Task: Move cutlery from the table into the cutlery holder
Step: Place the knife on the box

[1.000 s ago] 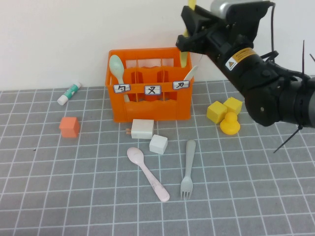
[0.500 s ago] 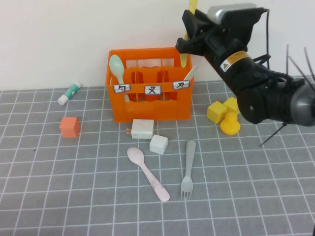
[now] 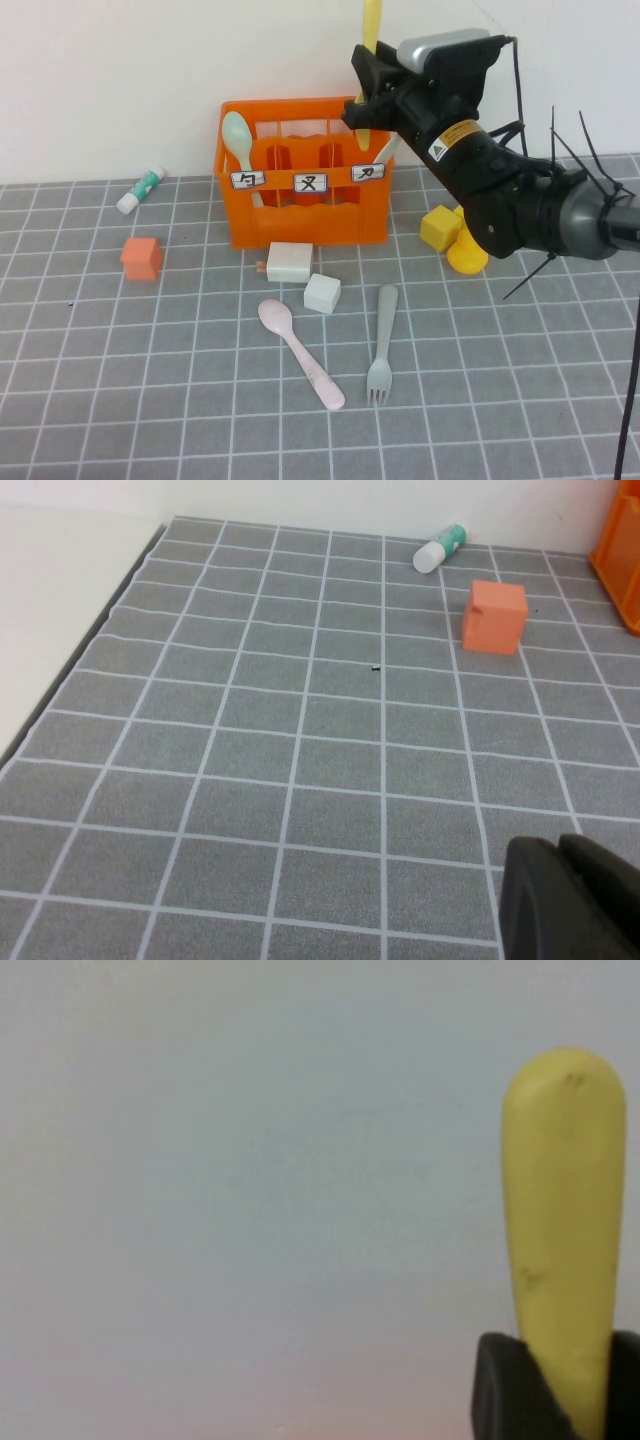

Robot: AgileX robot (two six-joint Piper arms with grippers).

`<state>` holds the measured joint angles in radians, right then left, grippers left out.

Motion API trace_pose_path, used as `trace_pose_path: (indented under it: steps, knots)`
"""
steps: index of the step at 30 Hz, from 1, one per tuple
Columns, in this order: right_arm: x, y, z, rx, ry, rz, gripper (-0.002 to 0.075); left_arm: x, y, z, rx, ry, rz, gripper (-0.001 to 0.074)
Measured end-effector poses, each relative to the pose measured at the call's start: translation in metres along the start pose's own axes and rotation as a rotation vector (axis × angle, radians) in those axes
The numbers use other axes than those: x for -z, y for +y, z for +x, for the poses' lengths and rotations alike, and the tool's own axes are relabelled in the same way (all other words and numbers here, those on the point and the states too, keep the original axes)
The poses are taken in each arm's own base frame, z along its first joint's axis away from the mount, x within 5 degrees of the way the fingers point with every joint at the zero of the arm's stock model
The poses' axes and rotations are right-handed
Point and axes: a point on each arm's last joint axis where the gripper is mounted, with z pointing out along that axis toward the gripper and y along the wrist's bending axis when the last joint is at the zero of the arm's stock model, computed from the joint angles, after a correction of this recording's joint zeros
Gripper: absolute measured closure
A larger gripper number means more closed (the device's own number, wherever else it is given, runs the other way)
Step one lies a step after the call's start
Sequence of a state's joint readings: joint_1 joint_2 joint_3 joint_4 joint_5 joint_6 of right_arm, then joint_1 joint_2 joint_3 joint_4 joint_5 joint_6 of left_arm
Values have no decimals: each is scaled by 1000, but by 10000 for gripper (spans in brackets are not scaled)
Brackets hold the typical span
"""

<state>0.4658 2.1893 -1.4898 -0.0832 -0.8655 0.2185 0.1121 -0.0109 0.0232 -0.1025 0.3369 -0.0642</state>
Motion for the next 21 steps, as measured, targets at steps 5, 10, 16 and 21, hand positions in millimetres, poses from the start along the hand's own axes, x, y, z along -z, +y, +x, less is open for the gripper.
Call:
trace_pose_path:
  steps: [5,10,16,21]
  knots:
    - [0,2,0,-31,5,-23,501,0,0,0,-2,0,0,736]
    - [0,3,0,-48,5,-30,496,0,0,0,-2,0,0,736]
    - [1,10,-20,28,-12,-107,496,0,0,0,-2,0,0,736]
    - [4,11,-45,58,-41,-149,496,0,0,0,-2,0,0,736]
